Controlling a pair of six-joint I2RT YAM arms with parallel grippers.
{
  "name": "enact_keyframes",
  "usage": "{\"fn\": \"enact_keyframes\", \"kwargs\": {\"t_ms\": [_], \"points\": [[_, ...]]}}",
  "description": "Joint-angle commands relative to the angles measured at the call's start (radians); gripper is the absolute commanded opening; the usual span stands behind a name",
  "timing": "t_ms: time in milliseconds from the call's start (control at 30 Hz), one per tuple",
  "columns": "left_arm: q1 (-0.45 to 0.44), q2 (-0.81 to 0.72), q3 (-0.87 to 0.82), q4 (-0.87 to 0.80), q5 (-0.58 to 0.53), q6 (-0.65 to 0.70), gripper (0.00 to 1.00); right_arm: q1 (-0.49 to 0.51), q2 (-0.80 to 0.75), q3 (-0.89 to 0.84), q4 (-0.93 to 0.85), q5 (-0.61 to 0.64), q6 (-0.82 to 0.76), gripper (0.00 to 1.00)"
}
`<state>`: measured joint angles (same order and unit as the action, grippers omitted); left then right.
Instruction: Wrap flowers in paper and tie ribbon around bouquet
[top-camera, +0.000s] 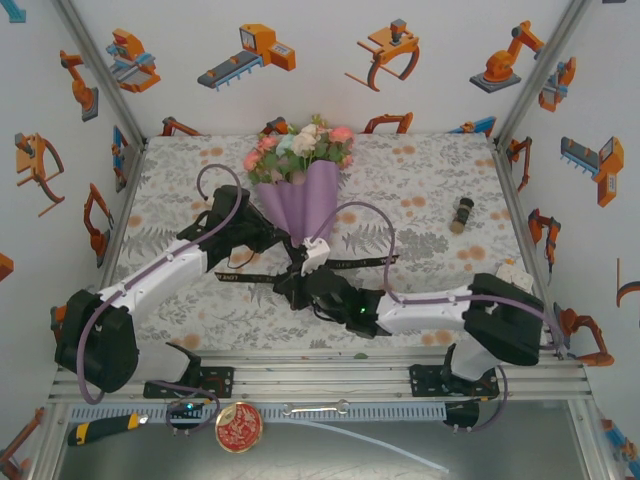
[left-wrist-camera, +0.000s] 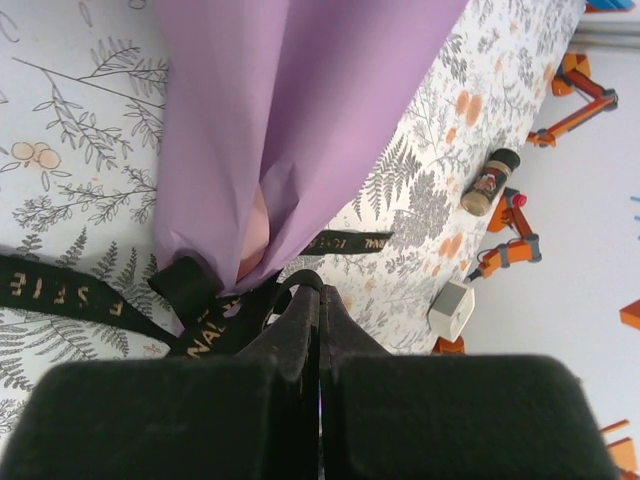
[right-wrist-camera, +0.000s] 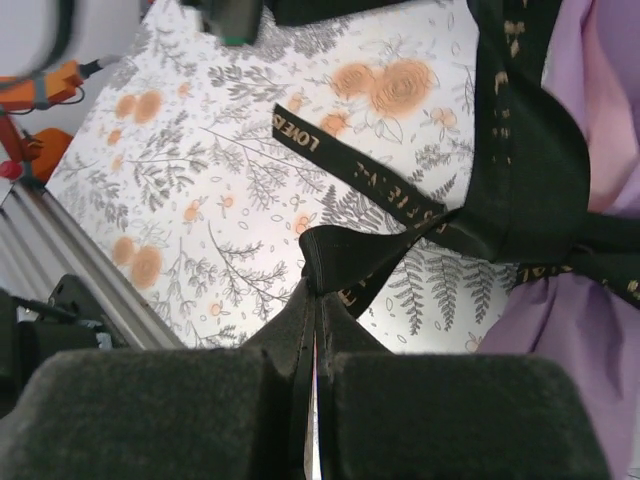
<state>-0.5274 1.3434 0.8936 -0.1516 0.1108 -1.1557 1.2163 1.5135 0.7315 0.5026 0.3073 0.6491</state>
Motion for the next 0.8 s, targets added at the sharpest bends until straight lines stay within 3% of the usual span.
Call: {"fn": "enact_keyframes", "kwargs": {"t_ms": [0, 233, 433, 633, 767], "points": [[0.004, -0.038, 0.002, 0.026, 0.041, 0.084, 0.0, -0.047, -0.049, 0.032, -0.224, -0.067, -0.131, 0.0], [0.021, -0.154, -0.047, -0.095, -0.061, 0.181, 0.0, -0.202, -0.103, 0.077, -0.459, -0.318, -0.261, 0.0], [0.028, -0.237, -0.193, -0.225, -0.184, 0.169, 0.08, -0.217, -0.146, 0.025, -0.503, -0.402, -0.292, 0.0], [0.04, -0.252, -0.291, -0.214, -0.21, 0.141, 0.24, -0.216, -0.135, 0.032, -0.523, -0.412, -0.29, 0.0], [0.052, -0.251, -0.183, -0.33, -0.276, 0.259, 0.5, -0.216, -0.117, 0.044, -0.537, -0.434, -0.296, 0.0]]}}
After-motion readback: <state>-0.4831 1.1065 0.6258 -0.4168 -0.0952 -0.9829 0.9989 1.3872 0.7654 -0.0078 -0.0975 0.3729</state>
